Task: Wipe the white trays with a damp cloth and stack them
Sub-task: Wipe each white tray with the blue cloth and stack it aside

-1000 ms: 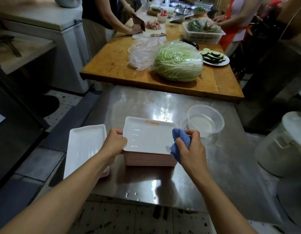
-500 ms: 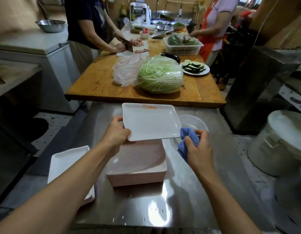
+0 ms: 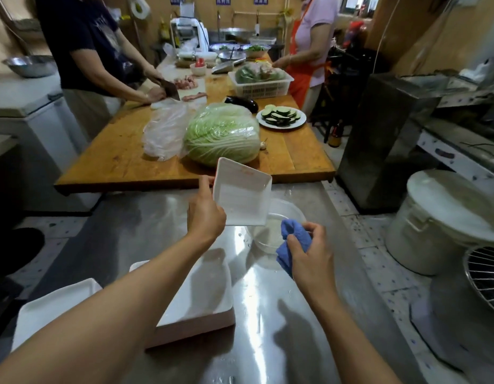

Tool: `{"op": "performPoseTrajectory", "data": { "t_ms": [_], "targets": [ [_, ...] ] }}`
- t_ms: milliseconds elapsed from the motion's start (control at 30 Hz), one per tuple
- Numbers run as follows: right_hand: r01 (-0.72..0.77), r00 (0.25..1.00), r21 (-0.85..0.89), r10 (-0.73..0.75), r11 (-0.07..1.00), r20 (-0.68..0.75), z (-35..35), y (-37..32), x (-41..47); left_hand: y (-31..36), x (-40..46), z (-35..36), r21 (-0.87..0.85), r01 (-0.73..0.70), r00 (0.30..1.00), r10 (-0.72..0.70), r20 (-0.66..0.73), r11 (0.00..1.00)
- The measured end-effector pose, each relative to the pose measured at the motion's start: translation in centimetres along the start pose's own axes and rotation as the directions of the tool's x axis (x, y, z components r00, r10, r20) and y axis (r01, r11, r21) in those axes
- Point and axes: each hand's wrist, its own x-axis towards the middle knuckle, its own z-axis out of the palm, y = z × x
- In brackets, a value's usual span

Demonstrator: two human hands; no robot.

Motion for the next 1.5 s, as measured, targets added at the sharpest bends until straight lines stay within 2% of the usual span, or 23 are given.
{"op": "performPoseTrajectory", "data": {
  "t_ms": [200, 433, 533, 667, 800, 833, 900, 967, 1000, 1067, 1200, 1300, 1400, 1500],
  "targets": [
    [-0.014, 1.000, -0.010, 0.014, 1.000, 0.002, -0.7, 0.4, 0.4, 0.7, -0.4, 0.8, 0.056, -0.066, 0.997, 0.067, -0.023, 0.996],
    [-0.048, 0.996, 0.027, 0.046, 0.999, 0.072, -0.5, 0.2, 0.0, 0.8, -0.8, 0.5, 0.014, -0.030, 0.999, 0.030, -0.012, 0.999],
    [-0.016, 0.993, 0.035, 0.012, 0.999, 0.116, -0.3, -0.3, -0.5, 0.3, -1.4, -0.6, -0.152, 0.112, 0.994, -0.109, 0.026, 0.982],
    [0.151, 0.979, 0.066, -0.158, 0.986, 0.130, 0.5, -2.7, -0.6, -0.5, -3.4, -2.7, -0.417, 0.365, 0.931, -0.317, 0.184, 0.832],
    [0.386, 0.909, 0.051, -0.389, 0.921, 0.148, 2.9, -6.4, -0.6, -1.1, -5.9, -5.0, -0.516, 0.484, 0.874, -0.355, 0.333, 0.707],
    [0.425, 0.891, -0.007, -0.417, 0.905, 0.179, 3.8, -7.0, -0.5, -1.2, -6.4, -5.5, -0.531, 0.488, 0.871, -0.346, 0.349, 0.693],
    [0.476, 0.861, -0.259, -0.384, 0.841, 0.334, 5.9, -7.9, -0.4, -1.3, -7.2, -6.5, -0.571, 0.479, 0.876, -0.315, 0.366, 0.667],
    [0.540, 0.832, -0.478, -0.352, 0.692, 0.430, 7.2, -8.2, -1.2, -1.5, -7.7, -7.5, -0.597, 0.460, 0.885, -0.287, 0.367, 0.657],
    [0.587, 0.806, -0.501, -0.398, 0.636, 0.439, 7.5, -8.3, -1.9, -1.7, -7.9, -8.1, -0.609, 0.450, 0.891, -0.278, 0.360, 0.653],
    [0.649, 0.758, -0.431, -0.483, 0.627, 0.438, 7.9, -8.5, -3.3, -2.2, -8.2, -9.3, -0.626, 0.439, 0.897, -0.273, 0.348, 0.644],
    [0.612, 0.746, -0.296, -0.412, 0.733, 0.523, 9.1, -9.5, -4.9, -3.1, -9.7, -11.6, -0.612, 0.444, 0.891, -0.247, 0.382, 0.654],
    [0.609, 0.696, -0.184, -0.409, 0.771, 0.590, 10.5, -11.2, -5.4, -3.5, -10.9, -12.9, -0.572, 0.414, 0.896, -0.206, 0.393, 0.709],
    [0.667, 0.658, -0.207, -0.435, 0.716, 0.615, 11.6, -12.4, -5.9, -3.8, -11.2, -14.2, -0.558, 0.374, 0.915, -0.198, 0.350, 0.741],
    [0.726, 0.674, -0.404, -0.462, 0.556, 0.576, 12.1, -12.6, -5.8, -4.2, -11.5, -15.2, -0.596, 0.372, 0.921, -0.205, 0.331, 0.712]
  ]
}}
